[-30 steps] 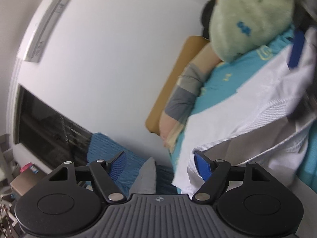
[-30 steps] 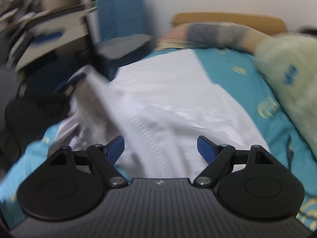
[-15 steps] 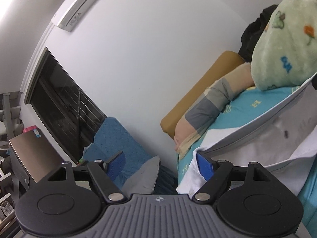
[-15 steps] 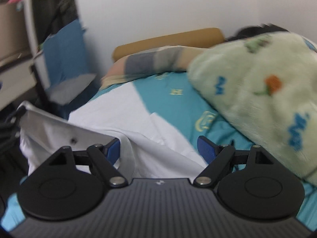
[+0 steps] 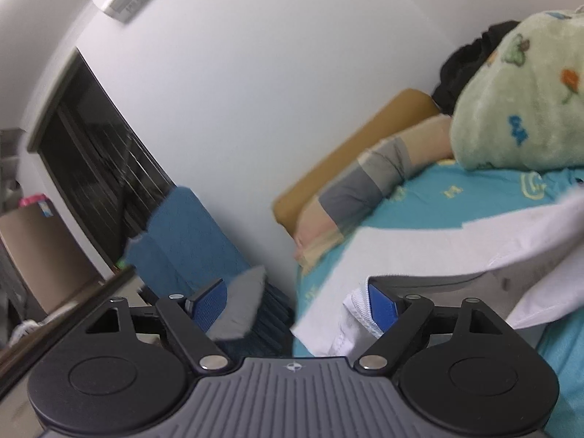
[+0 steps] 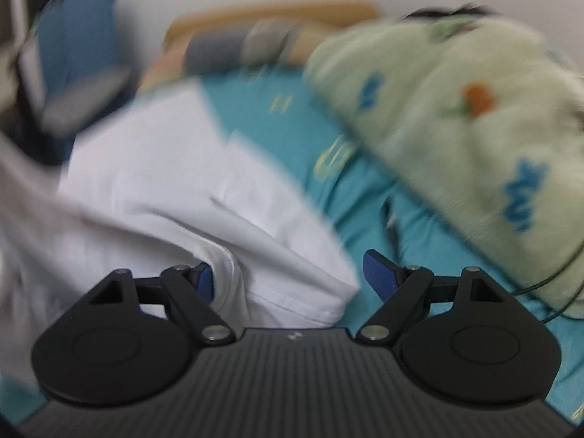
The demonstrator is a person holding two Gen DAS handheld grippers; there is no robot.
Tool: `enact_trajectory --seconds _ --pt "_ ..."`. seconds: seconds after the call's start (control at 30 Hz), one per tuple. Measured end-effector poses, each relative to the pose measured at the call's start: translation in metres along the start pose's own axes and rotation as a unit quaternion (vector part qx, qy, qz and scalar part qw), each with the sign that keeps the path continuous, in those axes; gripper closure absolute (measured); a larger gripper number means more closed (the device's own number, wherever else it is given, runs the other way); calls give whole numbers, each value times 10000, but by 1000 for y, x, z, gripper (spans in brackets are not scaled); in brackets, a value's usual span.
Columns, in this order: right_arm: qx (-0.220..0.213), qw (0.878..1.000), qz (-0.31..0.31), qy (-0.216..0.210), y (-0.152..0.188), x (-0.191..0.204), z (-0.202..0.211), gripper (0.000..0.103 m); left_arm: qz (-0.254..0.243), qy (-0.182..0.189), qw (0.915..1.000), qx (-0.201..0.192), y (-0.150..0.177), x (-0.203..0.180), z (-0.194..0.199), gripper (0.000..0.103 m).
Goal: Fold clothes
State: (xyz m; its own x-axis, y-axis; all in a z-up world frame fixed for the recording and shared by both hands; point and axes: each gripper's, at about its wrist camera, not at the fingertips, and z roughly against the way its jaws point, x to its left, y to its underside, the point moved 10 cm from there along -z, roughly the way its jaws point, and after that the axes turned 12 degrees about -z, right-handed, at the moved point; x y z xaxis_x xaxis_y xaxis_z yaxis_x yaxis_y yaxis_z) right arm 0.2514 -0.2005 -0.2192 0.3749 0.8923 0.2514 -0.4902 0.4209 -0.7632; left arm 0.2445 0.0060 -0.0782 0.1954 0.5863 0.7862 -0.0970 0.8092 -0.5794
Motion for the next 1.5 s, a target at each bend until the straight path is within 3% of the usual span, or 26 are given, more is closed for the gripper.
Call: enact_trajectory --seconds 0.1,0.17,0.33,0.43,0.53,0.6,0.73,0.83,0.9,1.0,1.1,1.27,1.33,1.5 --pt "-593 9980 -232 -51 -24 -6 17 21 386 690 9967 175 10 -12 -9 17" --pt "-743 9970 -203 -50 -28 -6 21 21 589 1043 9923 319 18 -19 -14 16" --pt "-971 9950 -167 -187 -34 -2 27 21 556 1540 9845 630 34 -39 -26 16" --pt "-1147 9930 -78 -263 -37 1 31 21 662 1314 9849 908 44 -31 -36 16" --pt "-1204 9925 88 -190 -36 -1 27 21 1212 1077 9793 1211 58 -5 -41 15" --pt "-1056 9943 136 -108 -33 -3 16 21 1601 953 9738 1302 66 15 -40 14" --pt "-295 9971 703 -88 -7 4 -17 20 2074 706 9675 1261 70 49 -26 12" --pt "287 9987 417 -48 17 -4 -25 19 2494 546 9577 1328 69 60 -9 10" --pt "18 9995 319 58 12 -9 -11 19 2784 358 9502 1356 65 66 6 10" --pt "-846 9962 192 -13 -34 -8 39 20 3089 15 9450 1070 49 85 35 10" --pt "-1702 9852 9 -214 -89 -3 99 20 3162 -669 9457 348 11 135 78 10" --pt "-2604 9609 -93 -935 -205 35 228 20 3803 -1206 9158 -461 -65 259 153 10" --pt "-3094 9441 -44 -1142 -249 49 292 20 3921 -1414 9042 -925 -101 315 191 10" --pt "-4330 8911 328 -1315 -342 79 444 20 3640 -1980 8908 -1867 -185 428 291 3"
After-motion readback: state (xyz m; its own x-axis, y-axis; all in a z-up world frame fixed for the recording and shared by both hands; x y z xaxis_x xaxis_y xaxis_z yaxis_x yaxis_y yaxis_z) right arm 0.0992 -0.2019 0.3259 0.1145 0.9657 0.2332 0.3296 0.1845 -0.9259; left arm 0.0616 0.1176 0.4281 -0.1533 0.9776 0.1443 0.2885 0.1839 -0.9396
